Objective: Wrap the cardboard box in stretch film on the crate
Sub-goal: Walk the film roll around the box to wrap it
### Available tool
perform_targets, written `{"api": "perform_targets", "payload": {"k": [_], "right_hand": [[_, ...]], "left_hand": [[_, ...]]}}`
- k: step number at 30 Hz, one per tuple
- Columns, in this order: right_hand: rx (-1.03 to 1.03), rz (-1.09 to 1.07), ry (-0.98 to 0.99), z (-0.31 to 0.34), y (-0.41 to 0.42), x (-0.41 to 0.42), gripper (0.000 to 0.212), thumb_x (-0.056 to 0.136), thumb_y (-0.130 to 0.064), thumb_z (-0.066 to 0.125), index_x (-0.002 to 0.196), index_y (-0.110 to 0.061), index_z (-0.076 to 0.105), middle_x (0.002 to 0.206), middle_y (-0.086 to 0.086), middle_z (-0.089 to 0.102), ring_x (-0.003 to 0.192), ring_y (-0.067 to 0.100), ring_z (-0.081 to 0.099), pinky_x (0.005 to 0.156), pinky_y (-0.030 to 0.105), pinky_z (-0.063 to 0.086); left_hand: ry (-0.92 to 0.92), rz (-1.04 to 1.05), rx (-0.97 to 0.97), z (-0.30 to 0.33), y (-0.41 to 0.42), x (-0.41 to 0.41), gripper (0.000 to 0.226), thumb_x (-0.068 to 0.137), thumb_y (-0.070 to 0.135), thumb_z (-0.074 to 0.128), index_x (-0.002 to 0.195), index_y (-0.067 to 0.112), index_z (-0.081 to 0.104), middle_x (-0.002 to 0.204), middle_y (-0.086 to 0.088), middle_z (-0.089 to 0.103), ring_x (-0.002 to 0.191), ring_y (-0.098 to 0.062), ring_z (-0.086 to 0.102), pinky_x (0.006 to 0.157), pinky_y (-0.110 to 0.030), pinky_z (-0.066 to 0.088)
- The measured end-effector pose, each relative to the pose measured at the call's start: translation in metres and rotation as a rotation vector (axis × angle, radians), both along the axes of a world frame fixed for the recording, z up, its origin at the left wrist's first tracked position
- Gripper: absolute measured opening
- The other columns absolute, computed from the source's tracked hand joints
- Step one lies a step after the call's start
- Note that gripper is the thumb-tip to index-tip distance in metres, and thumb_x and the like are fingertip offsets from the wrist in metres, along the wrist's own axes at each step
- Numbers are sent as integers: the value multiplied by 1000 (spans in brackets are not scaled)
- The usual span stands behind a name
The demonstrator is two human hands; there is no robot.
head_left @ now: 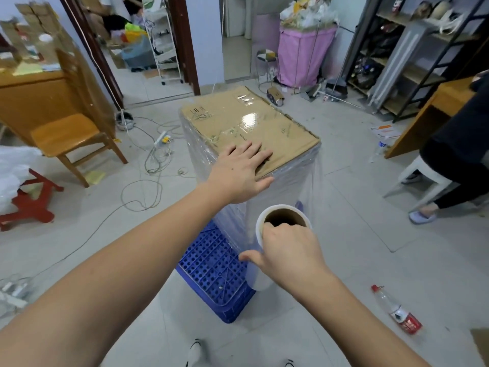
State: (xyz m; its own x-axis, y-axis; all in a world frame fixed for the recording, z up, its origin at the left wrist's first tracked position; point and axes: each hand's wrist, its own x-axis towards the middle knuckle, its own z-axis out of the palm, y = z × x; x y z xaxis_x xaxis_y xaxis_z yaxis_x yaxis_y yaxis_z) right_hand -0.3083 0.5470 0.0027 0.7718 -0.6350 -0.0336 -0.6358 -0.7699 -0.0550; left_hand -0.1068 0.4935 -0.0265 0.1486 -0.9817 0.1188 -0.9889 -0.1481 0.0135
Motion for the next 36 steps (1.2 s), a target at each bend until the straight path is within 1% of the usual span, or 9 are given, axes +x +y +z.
{"api": "perform_targets", "payload": {"k": [5,9,12,17,19,23,28,33,36], "right_hand": [[-9,-92,26,2,6,29,55,88,-73,43,73,-20,40,67,-3,50,65,21,49,61,34,38],[-39,-261,35,4,20,43,29,93,-42,54,84,-19,40,83,2,62,65,26,44,64,35,31],[-40,-362,28,1,29,51,19,90,-28,51,90,-17,36,71,0,52,60,26,42,58,34,29],[-40,-505,62,0,27,61,62,80,-81,46,83,-19,41,66,-4,49,58,20,46,53,33,32],[-49,-532,69,0,22,59,65,76,-85,44,78,-20,43,68,-3,53,61,20,46,56,32,35],[-107,-432,1,-6,24,45,51,85,-71,51,73,-22,40,63,-4,45,62,22,43,55,31,28],[-219,-199,-40,-10,38,34,64,61,-57,80,58,-22,26,48,-9,13,43,22,26,49,23,3],[-154,76,-62,-15,47,43,50,59,-49,80,53,-20,39,47,-8,22,45,22,27,48,22,22],[-113,172,-76,-17,46,55,54,61,-50,79,58,-23,33,48,-8,24,49,21,24,51,24,31]], "left_hand": [[-40,-194,96,17,-6,21,93,88,87,30,164,36,16,172,-6,15,158,-25,17,125,-47,18],[-97,-404,146,29,-7,54,102,79,99,21,164,42,12,172,-2,16,157,-26,19,123,-48,17],[-144,-563,151,28,-13,79,113,73,103,28,164,42,5,173,3,9,158,-23,13,126,-46,14],[-160,-634,73,11,-19,92,120,73,104,24,165,31,1,172,5,4,159,-26,8,129,-49,8],[-175,-632,54,7,-20,92,120,72,104,19,166,31,2,172,5,6,159,-26,10,129,-49,11],[-197,-614,47,7,-25,92,119,72,104,13,166,31,1,173,6,4,159,-24,9,129,-48,12],[-192,-609,51,8,-28,90,118,73,104,12,165,32,1,173,6,5,159,-24,8,129,-48,12],[-186,-598,61,7,-24,90,119,71,105,9,165,33,0,173,6,6,159,-24,9,129,-48,12],[-186,-587,68,9,-24,90,119,71,105,9,165,33,-1,173,6,5,159,-23,8,129,-47,10]]}}
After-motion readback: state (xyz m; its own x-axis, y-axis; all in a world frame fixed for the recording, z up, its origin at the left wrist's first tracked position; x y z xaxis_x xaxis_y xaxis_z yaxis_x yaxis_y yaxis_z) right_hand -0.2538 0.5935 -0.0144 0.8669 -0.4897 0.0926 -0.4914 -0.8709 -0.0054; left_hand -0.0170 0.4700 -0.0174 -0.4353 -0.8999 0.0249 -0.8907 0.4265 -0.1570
